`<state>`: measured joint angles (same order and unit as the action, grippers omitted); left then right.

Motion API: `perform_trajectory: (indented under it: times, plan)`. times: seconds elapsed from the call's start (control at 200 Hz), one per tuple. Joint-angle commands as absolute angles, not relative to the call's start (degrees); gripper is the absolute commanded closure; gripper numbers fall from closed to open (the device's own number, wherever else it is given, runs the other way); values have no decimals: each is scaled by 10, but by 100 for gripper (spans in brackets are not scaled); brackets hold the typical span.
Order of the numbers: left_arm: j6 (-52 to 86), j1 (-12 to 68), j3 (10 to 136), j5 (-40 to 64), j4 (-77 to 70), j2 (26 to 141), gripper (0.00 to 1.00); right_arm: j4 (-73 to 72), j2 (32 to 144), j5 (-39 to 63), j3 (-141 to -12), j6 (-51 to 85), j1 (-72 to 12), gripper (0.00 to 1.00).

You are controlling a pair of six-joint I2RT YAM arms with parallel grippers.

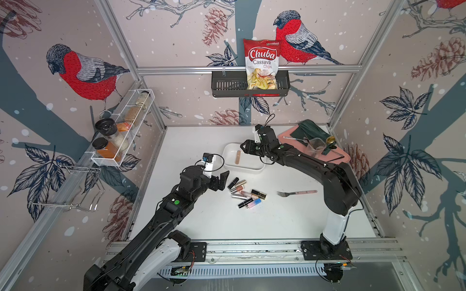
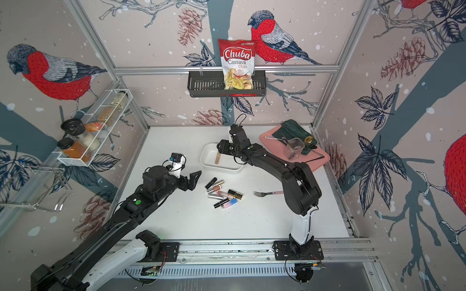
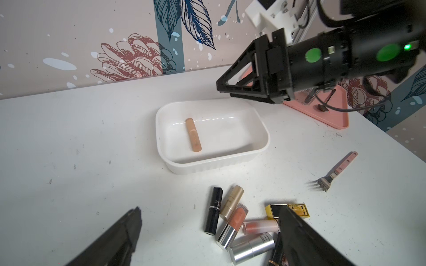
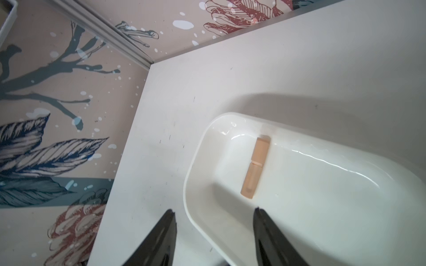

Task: Put the lipstick into the storage box
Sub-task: Place the lipstick in the storage box.

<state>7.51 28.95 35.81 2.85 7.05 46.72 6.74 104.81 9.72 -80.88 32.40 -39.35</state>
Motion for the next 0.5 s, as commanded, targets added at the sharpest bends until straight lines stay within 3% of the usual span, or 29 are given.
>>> perform_trajectory:
  times: [0.0,0.255,0.495]
  plan:
    - [73,288,356,48,56,470,4,156,995,53,-764,233,-403,42]
    - [70,288,357,150,41,517,4,208,861,46,-584,185,-417,43]
    - [69,290,364,173,48,550,4,202,854,9,-507,168,-453,45]
